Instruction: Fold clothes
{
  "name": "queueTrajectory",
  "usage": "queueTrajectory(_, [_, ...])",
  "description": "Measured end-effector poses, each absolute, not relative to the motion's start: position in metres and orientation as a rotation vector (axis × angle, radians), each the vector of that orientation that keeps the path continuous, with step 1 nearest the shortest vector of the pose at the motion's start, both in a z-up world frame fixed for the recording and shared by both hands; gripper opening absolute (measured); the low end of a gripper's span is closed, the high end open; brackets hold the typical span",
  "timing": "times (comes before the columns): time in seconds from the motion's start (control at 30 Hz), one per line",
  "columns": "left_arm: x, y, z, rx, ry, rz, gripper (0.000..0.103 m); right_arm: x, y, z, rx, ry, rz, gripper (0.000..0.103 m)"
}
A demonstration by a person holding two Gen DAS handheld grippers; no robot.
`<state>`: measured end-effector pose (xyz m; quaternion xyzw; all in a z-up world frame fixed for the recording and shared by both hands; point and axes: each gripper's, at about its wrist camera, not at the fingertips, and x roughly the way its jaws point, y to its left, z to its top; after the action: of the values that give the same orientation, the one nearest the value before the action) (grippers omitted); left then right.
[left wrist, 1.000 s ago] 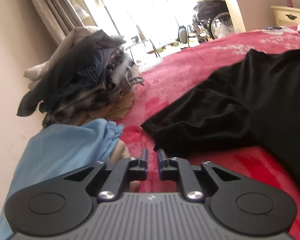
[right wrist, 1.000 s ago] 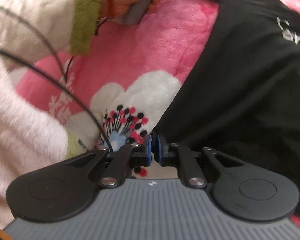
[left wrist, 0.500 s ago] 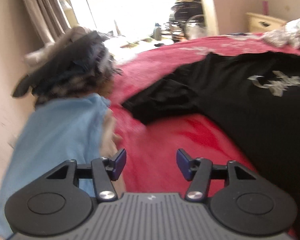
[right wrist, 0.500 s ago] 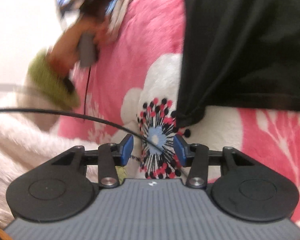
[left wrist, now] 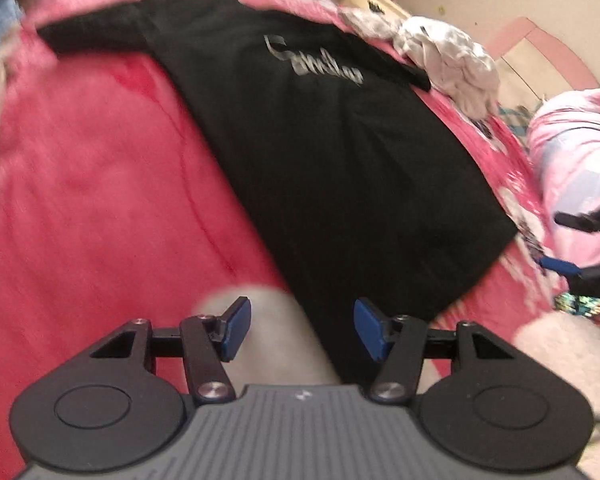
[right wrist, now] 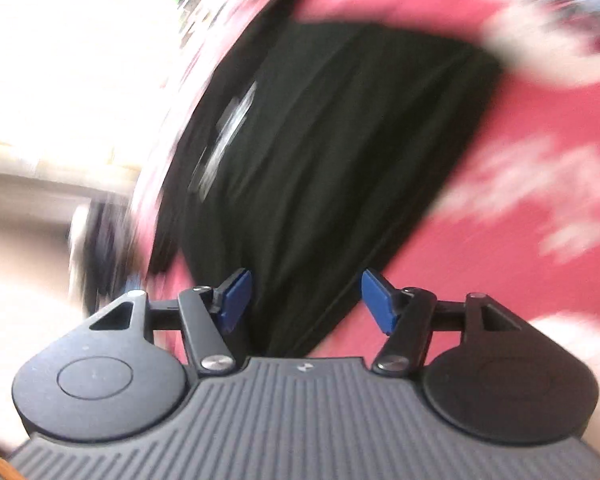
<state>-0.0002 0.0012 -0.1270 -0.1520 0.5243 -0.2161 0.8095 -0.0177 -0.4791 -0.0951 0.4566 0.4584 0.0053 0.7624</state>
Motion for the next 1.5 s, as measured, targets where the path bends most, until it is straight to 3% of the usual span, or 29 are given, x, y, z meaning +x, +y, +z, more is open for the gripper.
queueTrajectory(0.27, [-0.003, -0.004, -0.131, -0.353, 1.177, -0.548, 0.054, 0.0, -0.571, -0.142, 1.062, 0.923, -0.222, 0.064])
queueTrajectory(0.5, [-0.006, -0.004, -0.143, -0.423, 1.235, -0.627, 0.044, 0.043, -0.58, -0.161, 0.943, 0.89, -0.147, 0.061])
queueTrajectory(0.57, [-0.005, -0.002, -0.149, -0.467, 1.241, -0.633, 0.041, 0.05, -0.575, -0.161, 0.883, 0.916, -0.131, 0.049])
queueTrajectory(0.6, [-0.004, -0.001, -0.152, -0.493, 1.247, -0.634, 0.04, 0.051, -0.573, -0.159, 0.855, 0.926, -0.125, 0.024])
queueTrajectory(0.63, [-0.004, 0.001, -0.155, -0.514, 1.257, -0.634, 0.037, 0.051, -0.572, -0.158, 0.84, 0.927, -0.12, 0.007])
queueTrajectory(0.73, [-0.004, 0.005, -0.161, -0.554, 1.281, -0.639, 0.033, 0.046, -0.568, -0.149, 0.794, 0.913, -0.108, 0.006])
queueTrajectory(0.9, [-0.003, 0.002, -0.16, -0.541, 1.295, -0.68, 0.038, 0.048, -0.568, -0.124, 0.685, 0.868, -0.111, 0.005])
queueTrajectory(1.3, [-0.003, -0.005, -0.161, -0.484, 1.32, -0.686, 0.037, 0.059, -0.579, -0.109, 0.563, 0.956, -0.189, 0.005])
queueTrajectory(1.37, [-0.002, -0.011, -0.16, -0.457, 1.32, -0.672, 0.03, 0.059, -0.584, -0.118, 0.575, 0.974, -0.204, 0.004])
queueTrajectory(1.43, [-0.001, -0.012, -0.16, -0.436, 1.333, -0.639, 0.005, 0.059, -0.587, -0.125, 0.599, 0.987, -0.203, 0.004])
queueTrajectory(1.5, [0.001, -0.009, -0.16, -0.467, 1.354, -0.64, 0.004, 0.059, -0.586, -0.129, 0.609, 0.991, -0.198, 0.004])
